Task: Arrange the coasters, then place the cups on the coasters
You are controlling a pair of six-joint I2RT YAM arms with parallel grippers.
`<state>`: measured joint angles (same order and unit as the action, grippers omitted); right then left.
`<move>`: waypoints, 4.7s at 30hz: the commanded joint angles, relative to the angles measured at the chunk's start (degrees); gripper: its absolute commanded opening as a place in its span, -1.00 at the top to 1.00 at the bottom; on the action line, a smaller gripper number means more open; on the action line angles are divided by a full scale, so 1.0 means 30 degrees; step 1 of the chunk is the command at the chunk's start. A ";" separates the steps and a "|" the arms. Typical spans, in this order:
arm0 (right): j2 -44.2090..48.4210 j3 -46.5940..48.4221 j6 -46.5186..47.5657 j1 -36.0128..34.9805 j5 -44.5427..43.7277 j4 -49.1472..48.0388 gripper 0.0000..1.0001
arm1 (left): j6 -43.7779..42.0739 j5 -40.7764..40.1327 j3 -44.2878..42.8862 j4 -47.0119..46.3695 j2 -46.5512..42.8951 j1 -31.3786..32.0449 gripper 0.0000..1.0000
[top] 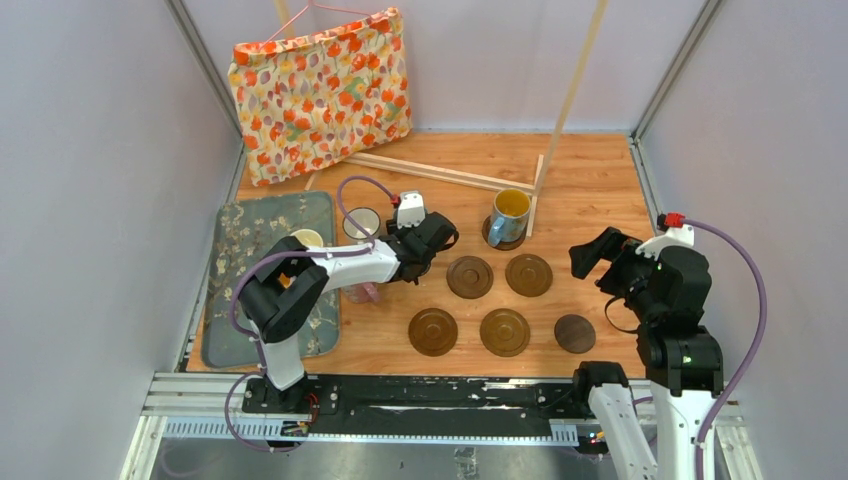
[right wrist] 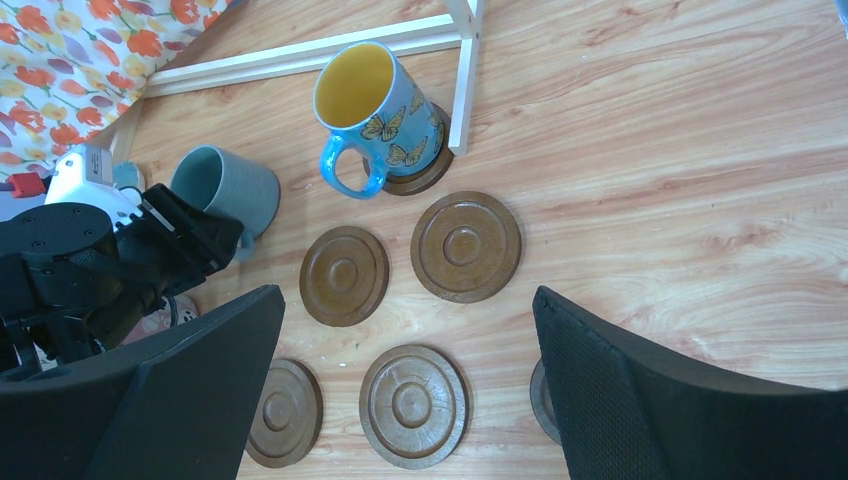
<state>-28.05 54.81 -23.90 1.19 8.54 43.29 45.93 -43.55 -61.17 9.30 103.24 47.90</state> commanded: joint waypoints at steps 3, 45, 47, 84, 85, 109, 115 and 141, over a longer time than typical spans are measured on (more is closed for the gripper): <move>0.0181 -0.0127 0.0069 -0.0282 0.0125 -0.0162 -1.00 | -0.1155 -0.0151 0.0101 -0.1159 0.0264 -0.0219 0.11; -0.0529 -0.1059 -0.0629 -0.0284 0.0613 -0.1945 -1.00 | -0.9541 0.5055 0.4741 -0.4935 -0.8494 0.3027 1.00; -0.0473 -0.1046 -0.0577 -0.0290 0.0638 -0.1947 -1.00 | -0.9414 0.5592 0.4773 -0.5013 -0.8515 0.3193 1.00; 0.0240 -0.0979 -0.0545 -0.0294 0.0810 -0.1979 -1.00 | -1.0335 0.8791 0.1143 -0.6199 -0.3304 0.5822 1.00; 0.0258 -0.0939 -0.0590 -0.0289 0.0838 -0.1936 -1.00 | -1.0371 0.8916 0.0903 -0.6216 -0.3081 0.5870 1.00; 0.1245 0.2375 -0.1507 -0.0288 -0.4148 0.2489 -1.00 | -1.1993 1.1101 -0.5522 -0.6391 0.2756 0.6332 1.00; 0.1287 0.2315 -0.1504 -0.0282 -0.4021 0.2504 -1.00 | -1.2201 1.0933 -0.6149 -0.6361 0.3438 0.6328 1.00; 0.1091 0.2071 -0.1227 -0.0280 -0.3527 0.2200 -1.00 | -1.2425 0.9568 -0.6404 -0.6301 0.4630 0.6328 1.00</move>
<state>-24.80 60.95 -27.83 1.19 -2.17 49.69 9.39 -13.69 -78.41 -5.15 116.49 66.52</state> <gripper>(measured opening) 0.999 0.217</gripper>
